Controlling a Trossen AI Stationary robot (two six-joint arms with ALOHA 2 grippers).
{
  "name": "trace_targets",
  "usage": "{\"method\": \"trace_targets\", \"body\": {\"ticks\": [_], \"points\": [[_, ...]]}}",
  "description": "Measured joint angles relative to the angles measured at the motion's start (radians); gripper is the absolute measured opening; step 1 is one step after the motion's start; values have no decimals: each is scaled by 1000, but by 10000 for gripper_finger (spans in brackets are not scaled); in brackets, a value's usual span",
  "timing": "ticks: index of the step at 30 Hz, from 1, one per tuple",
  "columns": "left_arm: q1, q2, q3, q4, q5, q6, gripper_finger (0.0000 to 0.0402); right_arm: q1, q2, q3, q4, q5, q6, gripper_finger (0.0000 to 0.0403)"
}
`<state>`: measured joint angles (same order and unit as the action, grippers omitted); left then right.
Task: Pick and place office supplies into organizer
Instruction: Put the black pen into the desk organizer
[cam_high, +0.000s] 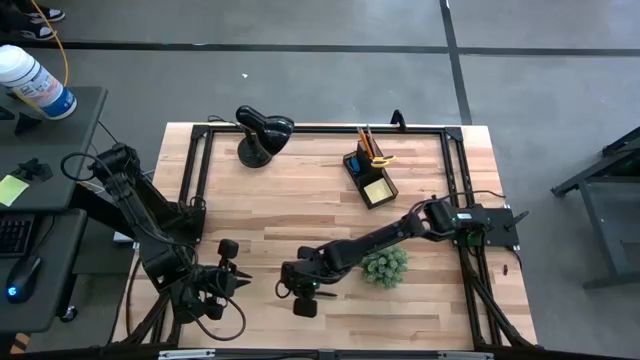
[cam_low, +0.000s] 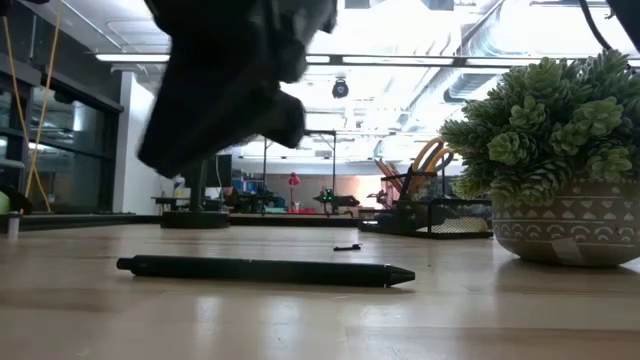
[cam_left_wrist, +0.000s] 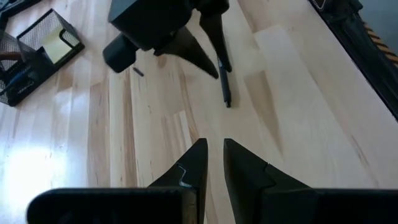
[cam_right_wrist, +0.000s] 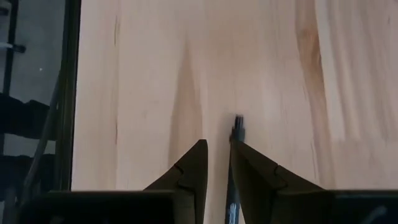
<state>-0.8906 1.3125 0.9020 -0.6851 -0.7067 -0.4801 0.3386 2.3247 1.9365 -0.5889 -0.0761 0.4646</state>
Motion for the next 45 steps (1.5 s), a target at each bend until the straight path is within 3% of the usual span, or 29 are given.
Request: {"method": "trace_targets", "body": {"ticks": [13, 27, 37, 41, 45], "points": [[0, 0, 0, -3, 35, -7, 42, -5, 246, 420, -345, 30, -88, 68], [0, 0, 0, -7, 36, -7, 42, -3, 253, 371, -324, 49, -57, 102], [0, 0, 0, -15, 33, -7, 42, -4, 276, 374, -293, 7, -36, 101], [0, 0, 0, -28, 28, -15, 42, 0, 277, 374, -295, 17, -36, 87], [0, 0, 0, -28, 16, -18, 42, 0, 278, 374, -296, 11, -37, 47]]}}
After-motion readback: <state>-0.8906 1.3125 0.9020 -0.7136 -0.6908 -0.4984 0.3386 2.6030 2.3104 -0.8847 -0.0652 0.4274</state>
